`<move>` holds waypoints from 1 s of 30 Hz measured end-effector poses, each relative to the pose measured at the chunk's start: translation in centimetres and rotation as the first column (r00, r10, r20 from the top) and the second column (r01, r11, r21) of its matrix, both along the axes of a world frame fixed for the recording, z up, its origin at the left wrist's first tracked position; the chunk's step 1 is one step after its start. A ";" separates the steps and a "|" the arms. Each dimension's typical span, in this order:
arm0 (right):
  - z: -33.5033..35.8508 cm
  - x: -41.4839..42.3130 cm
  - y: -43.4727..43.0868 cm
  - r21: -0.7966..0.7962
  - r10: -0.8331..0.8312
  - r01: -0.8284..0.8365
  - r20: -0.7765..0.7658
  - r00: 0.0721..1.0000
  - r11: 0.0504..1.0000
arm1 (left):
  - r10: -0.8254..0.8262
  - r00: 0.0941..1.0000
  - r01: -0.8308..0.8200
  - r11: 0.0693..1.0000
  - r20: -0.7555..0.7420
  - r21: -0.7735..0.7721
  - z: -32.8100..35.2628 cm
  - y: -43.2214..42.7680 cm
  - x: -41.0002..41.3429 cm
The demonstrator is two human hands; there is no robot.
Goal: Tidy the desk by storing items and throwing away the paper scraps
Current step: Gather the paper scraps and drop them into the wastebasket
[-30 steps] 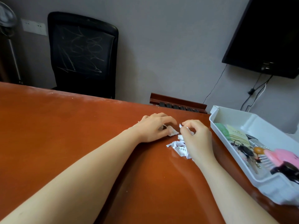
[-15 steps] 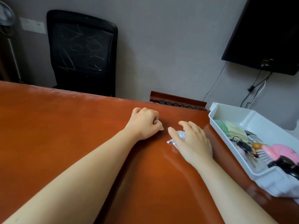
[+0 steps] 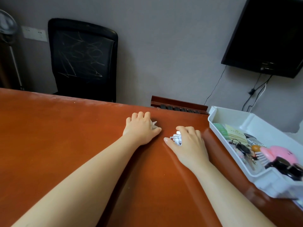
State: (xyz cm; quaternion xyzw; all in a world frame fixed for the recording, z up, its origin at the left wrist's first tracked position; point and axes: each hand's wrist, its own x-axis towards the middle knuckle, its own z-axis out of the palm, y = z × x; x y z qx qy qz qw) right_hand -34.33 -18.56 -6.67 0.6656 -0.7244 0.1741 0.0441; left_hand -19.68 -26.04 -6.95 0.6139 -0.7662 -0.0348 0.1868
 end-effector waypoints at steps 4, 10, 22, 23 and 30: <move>0.2 0.0 -0.2 -0.025 -0.024 0.023 -0.050 0.998 0.999 | -0.050 0.997 0.047 0.997 -0.052 -0.056 0.0 0.0 0.0; 0.6 0.3 -0.1 -0.074 -0.011 0.003 -0.111 0.994 0.997 | -0.126 0.983 0.118 0.991 -0.132 -0.063 0.3 0.4 -0.2; 0.3 0.0 -0.7 -0.113 0.130 -0.125 0.041 0.991 0.986 | -0.196 0.975 0.177 0.970 -0.101 -0.169 0.8 1.0 -0.2; 0.1 -0.1 -0.8 -0.124 0.138 -0.126 0.086 0.987 0.984 | -0.202 0.974 0.185 0.969 -0.097 -0.165 0.8 0.9 -0.2; 0.3 -0.9 -1.1 -0.224 0.167 -0.070 0.451 0.877 0.972 | -0.223 0.923 0.170 0.967 -0.314 -0.188 0.8 1.0 0.3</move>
